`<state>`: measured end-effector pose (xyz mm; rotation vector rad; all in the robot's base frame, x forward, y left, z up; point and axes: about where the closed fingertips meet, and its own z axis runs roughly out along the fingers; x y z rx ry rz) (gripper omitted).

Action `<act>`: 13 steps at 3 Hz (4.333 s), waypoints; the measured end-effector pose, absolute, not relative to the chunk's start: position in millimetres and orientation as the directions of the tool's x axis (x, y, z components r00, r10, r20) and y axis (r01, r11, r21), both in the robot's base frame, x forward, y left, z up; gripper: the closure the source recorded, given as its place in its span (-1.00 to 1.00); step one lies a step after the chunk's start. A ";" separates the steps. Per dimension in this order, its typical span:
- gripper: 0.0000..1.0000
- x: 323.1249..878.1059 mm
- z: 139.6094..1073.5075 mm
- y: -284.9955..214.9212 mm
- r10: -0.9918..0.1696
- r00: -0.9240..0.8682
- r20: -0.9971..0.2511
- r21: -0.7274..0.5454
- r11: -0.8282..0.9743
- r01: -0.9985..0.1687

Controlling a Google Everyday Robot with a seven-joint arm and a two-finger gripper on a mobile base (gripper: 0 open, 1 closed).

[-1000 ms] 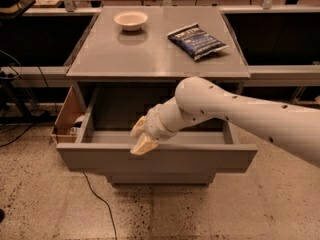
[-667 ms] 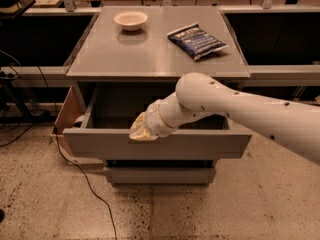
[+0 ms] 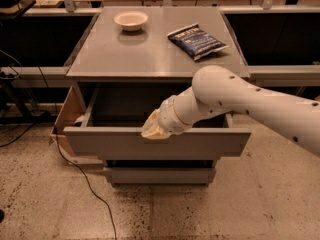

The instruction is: Close top drawer

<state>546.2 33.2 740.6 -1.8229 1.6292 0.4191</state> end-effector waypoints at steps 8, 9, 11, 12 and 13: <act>1.00 572.5 697.4 -30.7 -0.683 0.272 -0.678 -0.337 -0.040 -0.941; 1.00 580.3 699.9 -41.9 -0.660 0.322 -0.679 -0.387 -0.050 -0.921; 1.00 592.4 716.1 -74.9 -0.587 0.423 -0.690 -0.506 -0.027 -0.862; 1.00 608.7 709.4 -76.8 -0.536 0.486 -0.690 -0.537 -0.072 -0.841; 1.00 611.8 709.0 -77.0 -0.527 0.496 -0.690 -0.538 -0.085 -0.839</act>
Offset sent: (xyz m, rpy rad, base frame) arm -0.0139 -0.0405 0.0198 -0.0152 0.0470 -0.0534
